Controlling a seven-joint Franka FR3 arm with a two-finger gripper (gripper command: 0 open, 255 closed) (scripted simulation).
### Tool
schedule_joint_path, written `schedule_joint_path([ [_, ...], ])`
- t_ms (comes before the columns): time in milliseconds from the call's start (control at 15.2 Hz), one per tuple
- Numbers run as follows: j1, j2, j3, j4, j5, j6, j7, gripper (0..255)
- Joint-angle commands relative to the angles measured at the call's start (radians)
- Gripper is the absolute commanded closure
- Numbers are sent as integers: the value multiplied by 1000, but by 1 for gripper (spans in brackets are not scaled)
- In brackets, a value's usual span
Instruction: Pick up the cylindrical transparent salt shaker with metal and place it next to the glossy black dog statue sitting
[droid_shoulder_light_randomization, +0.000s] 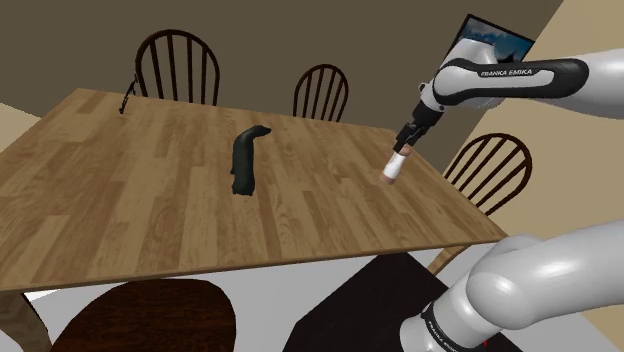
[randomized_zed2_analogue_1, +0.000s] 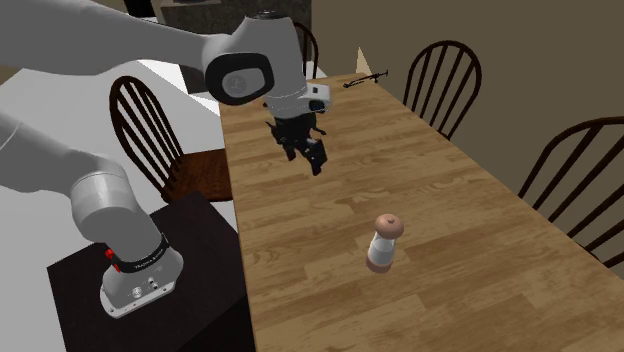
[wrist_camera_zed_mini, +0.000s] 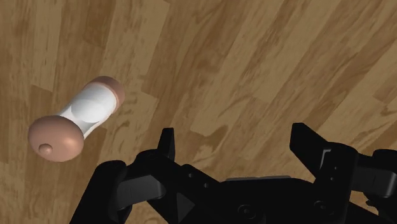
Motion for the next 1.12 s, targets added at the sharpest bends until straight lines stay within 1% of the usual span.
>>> schedule_joint_path([
  [0, -4, 52, -43, 19, 1, 50, -48, 0],
  [264, -1, 168, -125, 82, 36, 129, -149, 0],
  [462, 3, 266, -185, 142, 91, 180, -239, 0],
  [594, 5, 336, -222, 189, 145, 209, -306, 0],
  [792, -4, 451, -266, 268, 249, 240, -419, 0],
  [990, -39, 573, -283, 361, 370, 253, -536, 0],
  [1056, -48, 590, -281, 376, 388, 253, -552, 0],
])
